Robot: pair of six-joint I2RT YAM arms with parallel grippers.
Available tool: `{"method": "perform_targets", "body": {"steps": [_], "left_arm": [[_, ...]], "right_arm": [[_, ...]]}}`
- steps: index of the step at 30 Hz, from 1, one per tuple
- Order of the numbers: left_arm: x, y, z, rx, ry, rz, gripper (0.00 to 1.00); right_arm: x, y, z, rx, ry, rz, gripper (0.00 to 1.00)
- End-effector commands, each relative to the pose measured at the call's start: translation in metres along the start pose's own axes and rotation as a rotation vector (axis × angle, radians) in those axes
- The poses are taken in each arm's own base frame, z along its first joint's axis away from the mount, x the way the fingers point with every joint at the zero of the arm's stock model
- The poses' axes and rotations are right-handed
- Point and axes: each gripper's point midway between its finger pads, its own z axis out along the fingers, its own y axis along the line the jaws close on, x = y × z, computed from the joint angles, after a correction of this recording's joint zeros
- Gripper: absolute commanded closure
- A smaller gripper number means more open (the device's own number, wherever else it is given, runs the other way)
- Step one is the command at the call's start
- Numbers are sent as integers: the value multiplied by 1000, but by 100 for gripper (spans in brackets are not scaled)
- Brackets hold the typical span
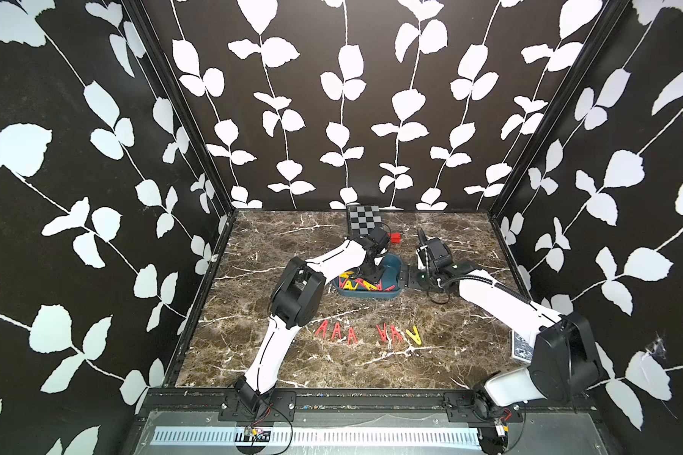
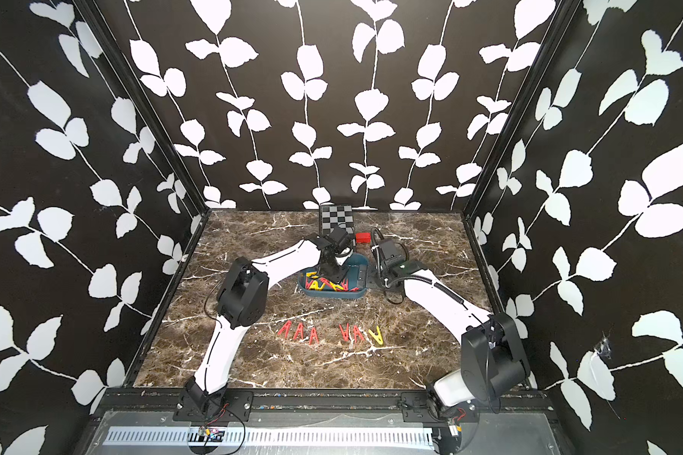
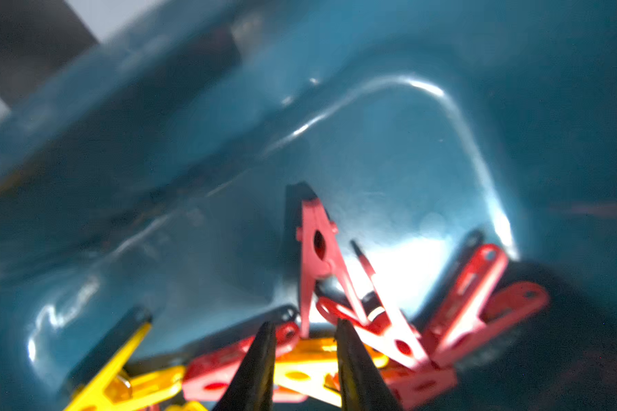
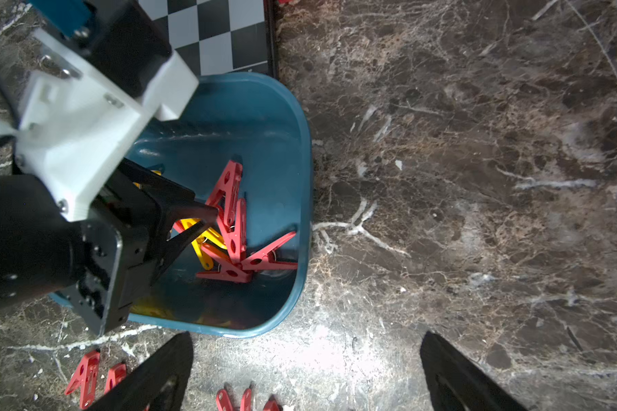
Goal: Take the clothespins out of the storage box
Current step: Pick up the clothespin from the storage box.
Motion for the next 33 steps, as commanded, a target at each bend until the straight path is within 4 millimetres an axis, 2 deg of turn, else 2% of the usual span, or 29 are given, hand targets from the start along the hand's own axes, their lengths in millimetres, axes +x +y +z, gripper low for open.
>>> {"method": "perform_targets", "body": {"steps": [1,4,8,10,16,25,33], "left_arm": [[7,5,2,-32,44,18,70],[8,5,6,-34,50,17,70],[6,6,4,-42,47,16,77],[6,6,2,-44,46,13,85],[-3,7,-22,-49,-10,-9,93],[-7,3,-67,-18,-104,-98,94],[19,1,-90,13,-125,-215,94]], "right_arm": [[-6,1,-7,-8,-11,0,1],[-6,1,-8,-11,-12,1,1],[-6,1,-9,-15,-14,3,1],[-6,2,-10,-21,-16,5,1],[-7,9,-10,-61,-22,12,1],[-7,24,-13,-148,-21,8,1],[-1,31,-17,-209,-24,-4,1]]}}
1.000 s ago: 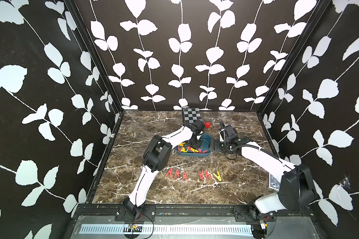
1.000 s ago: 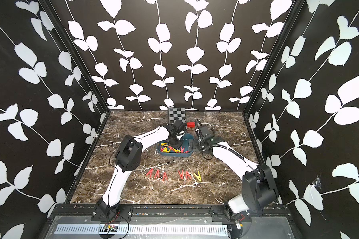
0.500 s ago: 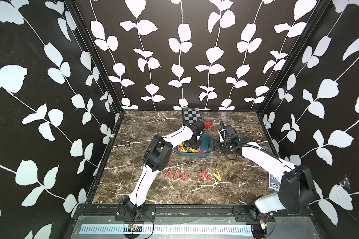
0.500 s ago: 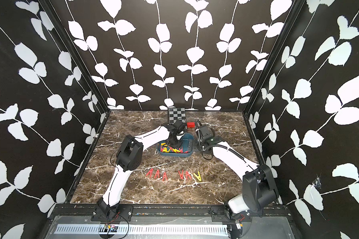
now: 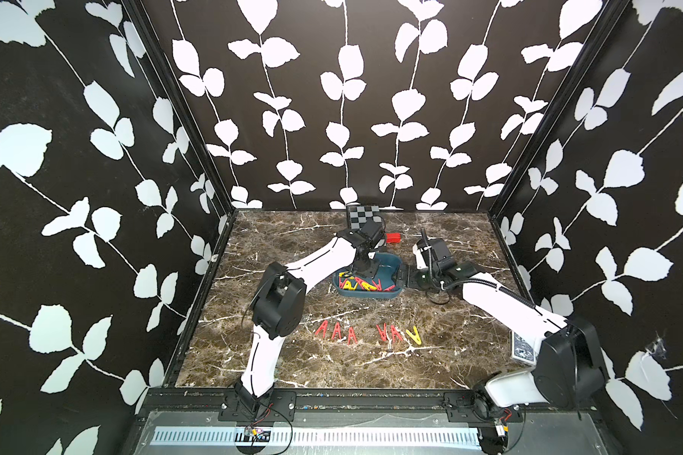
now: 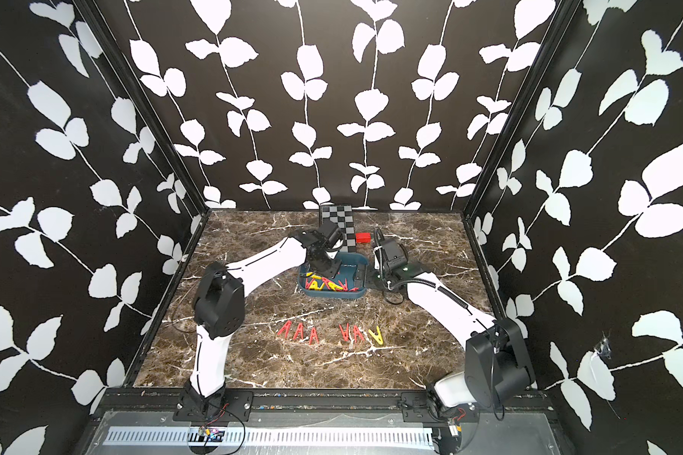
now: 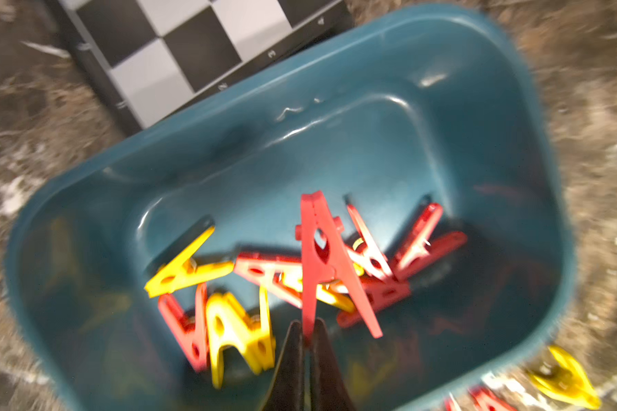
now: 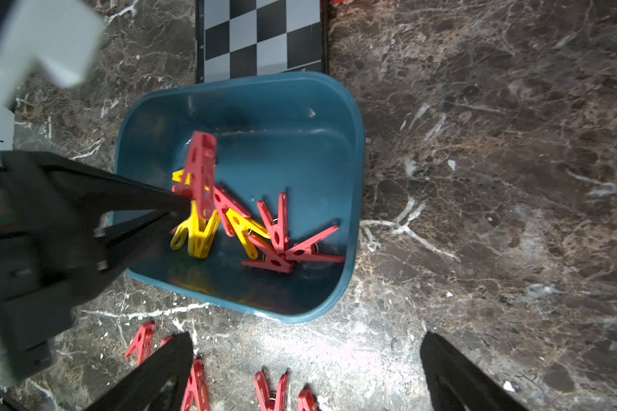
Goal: Take the clothespins out of the storage box
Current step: Pick up the clothespin from the storage box.
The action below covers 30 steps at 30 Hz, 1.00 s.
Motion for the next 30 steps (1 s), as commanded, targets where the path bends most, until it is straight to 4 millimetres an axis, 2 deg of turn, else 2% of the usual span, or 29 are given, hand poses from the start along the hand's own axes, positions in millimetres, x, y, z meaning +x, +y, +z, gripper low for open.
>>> {"method": "perform_targets", "body": {"steps": [1,9,14,21,30], "left_arm": [[13,-1,-15,18,-14,-79,94],[60,-3,-27,-8,-13,-164,94],[92,-14,-28,-21,-5,-188,93],[131,-35,-26,-43,6,-201,93],[167,-52,-14,-44,41,-185,94]], "right_arm": [[-4,8,-6,-54,-28,-8,1],[5,16,-8,-127,-23,-26,1],[12,21,-7,-164,-3,-35,1],[21,25,-8,-196,27,-56,1],[32,22,-10,-201,47,-65,1]]}}
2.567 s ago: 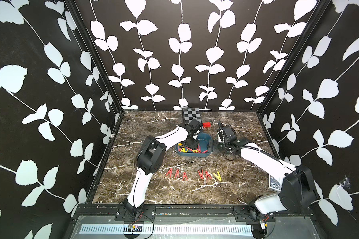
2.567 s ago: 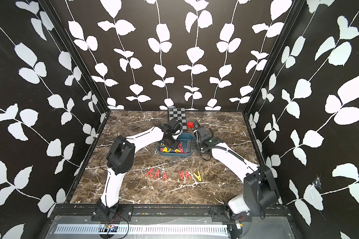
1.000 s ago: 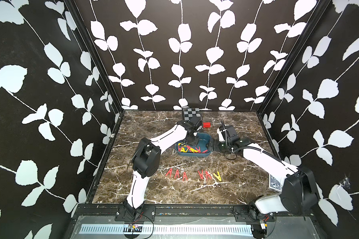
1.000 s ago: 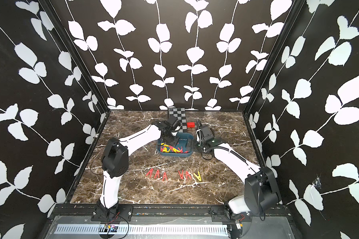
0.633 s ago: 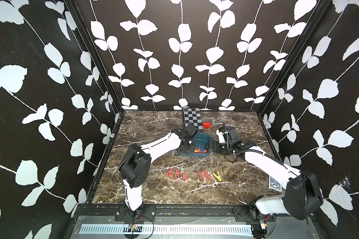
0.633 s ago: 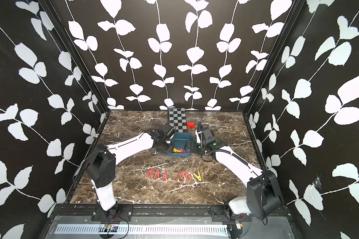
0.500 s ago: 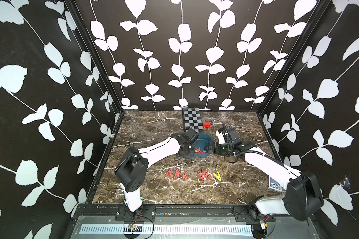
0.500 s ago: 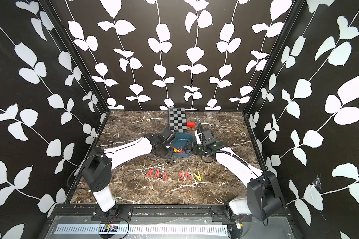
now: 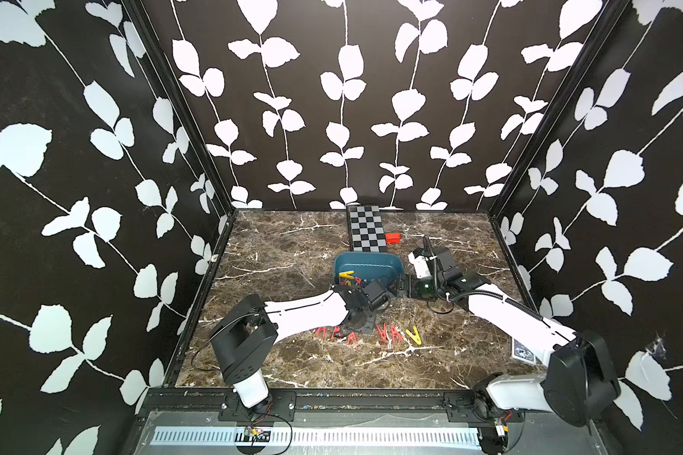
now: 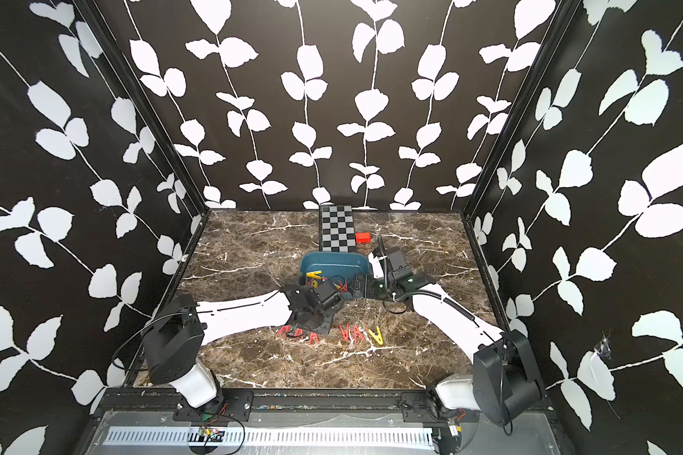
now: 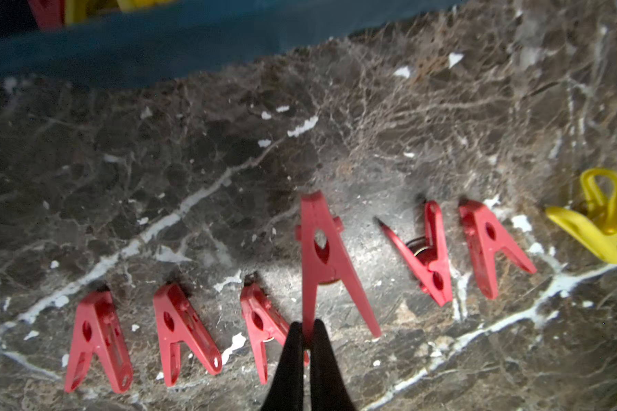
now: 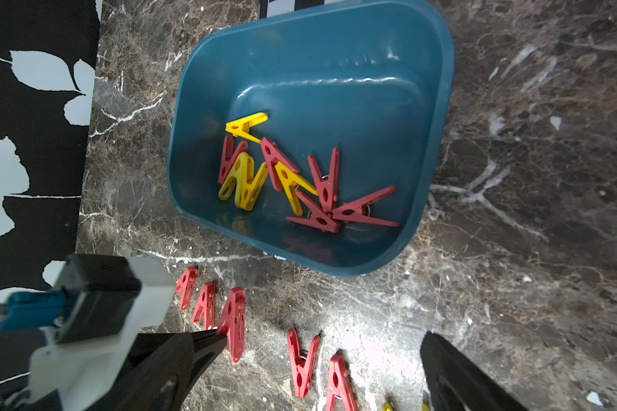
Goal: Take the clothespins out of the storage box
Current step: Pick up the clothespin from the storage box, then place the clothespin at the center of the board.
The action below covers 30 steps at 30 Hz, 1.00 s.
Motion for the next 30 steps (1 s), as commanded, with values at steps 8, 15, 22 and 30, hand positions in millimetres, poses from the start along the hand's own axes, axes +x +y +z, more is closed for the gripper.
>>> {"method": "perform_targets", "body": {"steps": [8,15,22,30], "left_arm": [[25,-14,3,15,-4,2,94],[43,-16,11,10,40,10,93],[50,-20,21,22,74,13,90],[46,-19,12,19,60,22,71]], "right_arm": [[5,2,-5,-16,-3,-25,1],[8,0,-2,-13,5,-14,1],[7,0,2,-9,13,-5,1],[5,3,7,-5,24,-3,1]]}}
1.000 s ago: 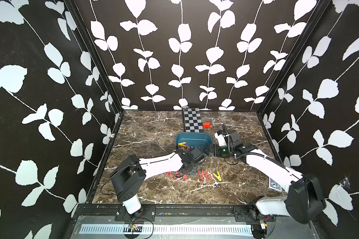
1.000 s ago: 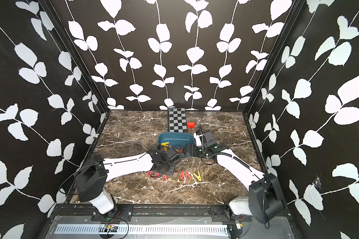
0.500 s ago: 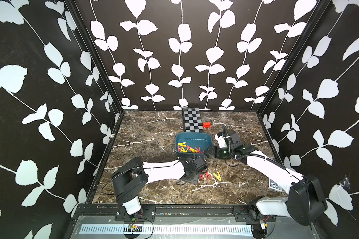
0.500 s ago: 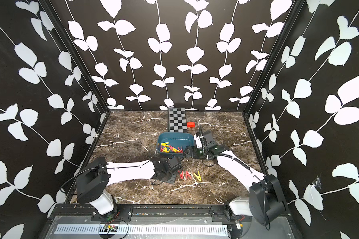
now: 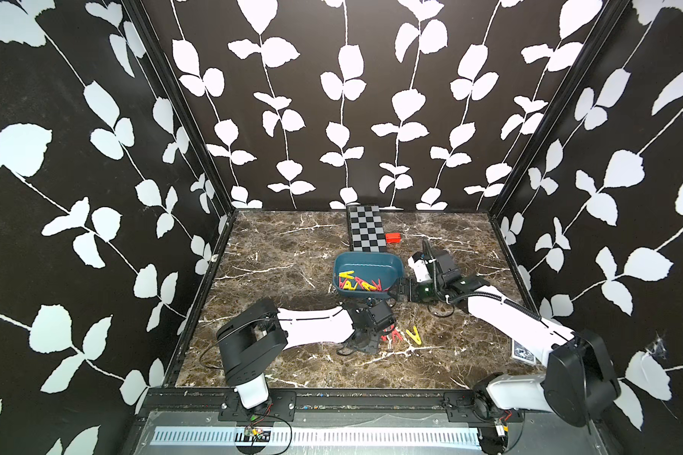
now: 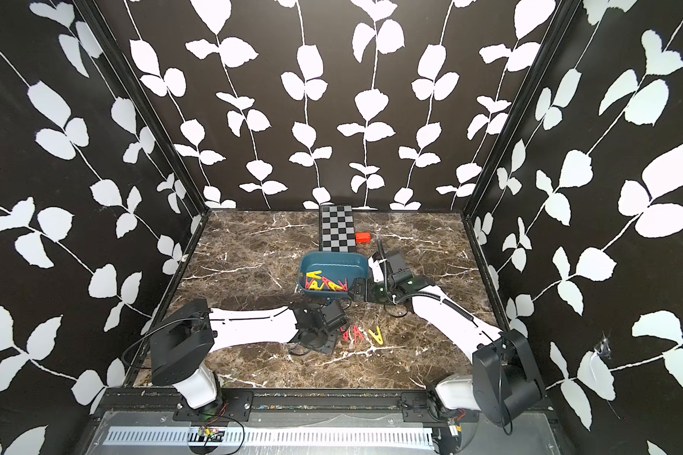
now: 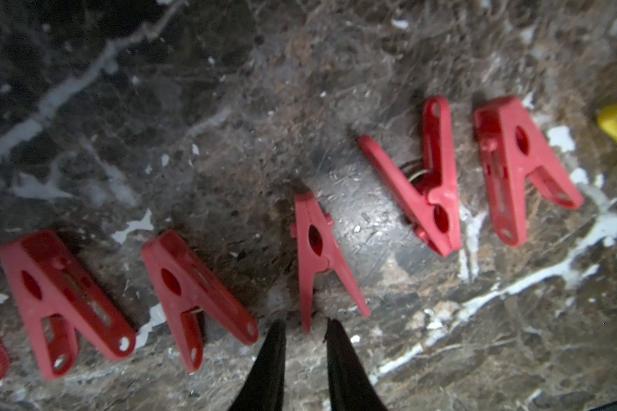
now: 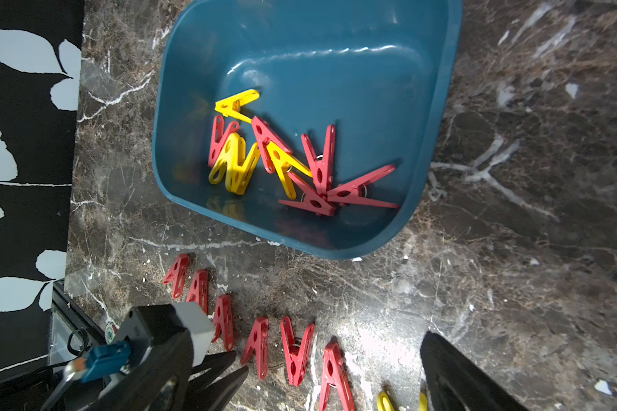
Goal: Take the clothespins out of the storage box
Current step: Place the clothespin at the center of the board.
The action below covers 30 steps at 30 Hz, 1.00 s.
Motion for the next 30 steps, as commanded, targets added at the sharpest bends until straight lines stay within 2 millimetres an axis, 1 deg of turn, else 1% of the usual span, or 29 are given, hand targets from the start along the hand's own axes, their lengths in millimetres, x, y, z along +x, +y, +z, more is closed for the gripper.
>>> {"method": "perform_targets", "body": {"steps": [1,4,7,11,15,18,21,23,24,30], "left_arm": [[0,2,-9,-7,-8,14,70],[-9,5,-20,-19,-48,21,68],[-24,7,-33,0,-90,7,62],[-45,15,-49,36,-133,-27,50],[-68,30,-66,47,-179,-53,33],[-82,44,-76,54,-212,-79,28],[-95,58,-85,52,-233,-92,15],[-103,68,-89,45,-245,-105,3],[-108,72,-91,45,-253,-107,1],[-133,94,-93,35,-276,-145,1]], "right_arm": [[-9,8,0,-9,-18,-6,1],[-11,7,1,5,-19,-8,1],[-14,8,3,12,-18,-9,1],[-19,9,6,29,-25,-10,1],[-23,11,8,47,-27,-17,1],[-27,11,11,68,-29,-24,1],[-33,14,12,81,-33,-28,1],[-38,16,14,92,-39,-34,1],[-40,17,15,99,-40,-38,1],[-53,25,20,122,-44,-65,1]]}}
